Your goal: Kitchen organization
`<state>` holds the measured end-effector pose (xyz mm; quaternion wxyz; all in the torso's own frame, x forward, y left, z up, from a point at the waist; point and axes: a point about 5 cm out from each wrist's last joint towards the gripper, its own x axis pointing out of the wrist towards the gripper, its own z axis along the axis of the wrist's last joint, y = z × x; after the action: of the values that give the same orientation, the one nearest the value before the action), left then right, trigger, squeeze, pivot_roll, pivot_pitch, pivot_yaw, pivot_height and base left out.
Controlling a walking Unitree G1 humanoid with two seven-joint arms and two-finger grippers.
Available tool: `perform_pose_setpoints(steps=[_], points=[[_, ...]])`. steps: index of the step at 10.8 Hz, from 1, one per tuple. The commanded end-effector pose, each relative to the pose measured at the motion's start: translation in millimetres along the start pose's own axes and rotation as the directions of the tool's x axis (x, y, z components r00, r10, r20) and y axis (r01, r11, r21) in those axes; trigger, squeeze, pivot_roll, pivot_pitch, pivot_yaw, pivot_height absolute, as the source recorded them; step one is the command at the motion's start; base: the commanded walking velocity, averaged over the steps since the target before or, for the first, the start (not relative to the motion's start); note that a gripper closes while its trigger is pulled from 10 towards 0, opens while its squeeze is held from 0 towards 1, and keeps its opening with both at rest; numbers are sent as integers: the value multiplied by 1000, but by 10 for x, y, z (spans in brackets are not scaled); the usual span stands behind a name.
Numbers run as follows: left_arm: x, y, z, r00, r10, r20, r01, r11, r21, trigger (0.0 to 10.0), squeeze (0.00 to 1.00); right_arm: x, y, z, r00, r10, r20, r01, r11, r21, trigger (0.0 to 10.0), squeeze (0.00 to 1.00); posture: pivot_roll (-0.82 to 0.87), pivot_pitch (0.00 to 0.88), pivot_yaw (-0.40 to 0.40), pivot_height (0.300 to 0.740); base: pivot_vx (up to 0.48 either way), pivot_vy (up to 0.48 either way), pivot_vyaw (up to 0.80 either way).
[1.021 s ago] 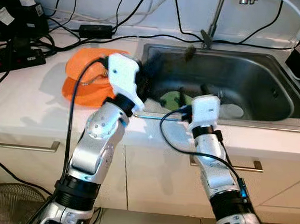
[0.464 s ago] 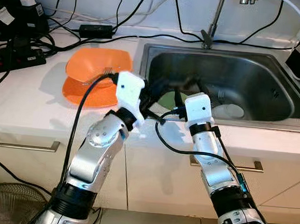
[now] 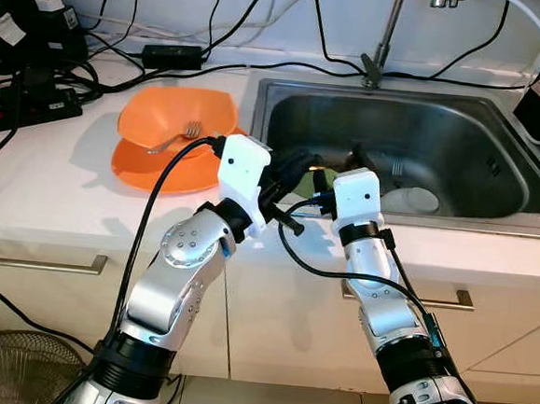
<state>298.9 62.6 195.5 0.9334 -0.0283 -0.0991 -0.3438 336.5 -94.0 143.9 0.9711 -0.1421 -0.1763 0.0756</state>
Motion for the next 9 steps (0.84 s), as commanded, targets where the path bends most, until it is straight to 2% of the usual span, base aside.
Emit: perform_pose_setpoints(steps=[1,3,4,9], points=[[-6,-32,-6,1000,-21,-15,21,1000,2,10000,0,30,14,55,1000,5,30,-5,1000,2,10000,0,126,0,38,740,0,0,0],[-13,-22,-14,1000,-17,-21,17,1000,7,10000,0,29,21,60,999,12,34,-12,1000,3,10000,0,127,0,37,740,0,0,0],[-13,-5,-13,1000,-5,-21,6,1000,13,10000,0,27,30,70,999,20,43,-20,1000,6,0,0,127,0,36,740,0,0,0],[-8,45,-10,999,36,-19,-36,999,34,10000,0,12,37,77,998,32,52,-33,999,16,0,0,126,0,34,740,0,0,0]])
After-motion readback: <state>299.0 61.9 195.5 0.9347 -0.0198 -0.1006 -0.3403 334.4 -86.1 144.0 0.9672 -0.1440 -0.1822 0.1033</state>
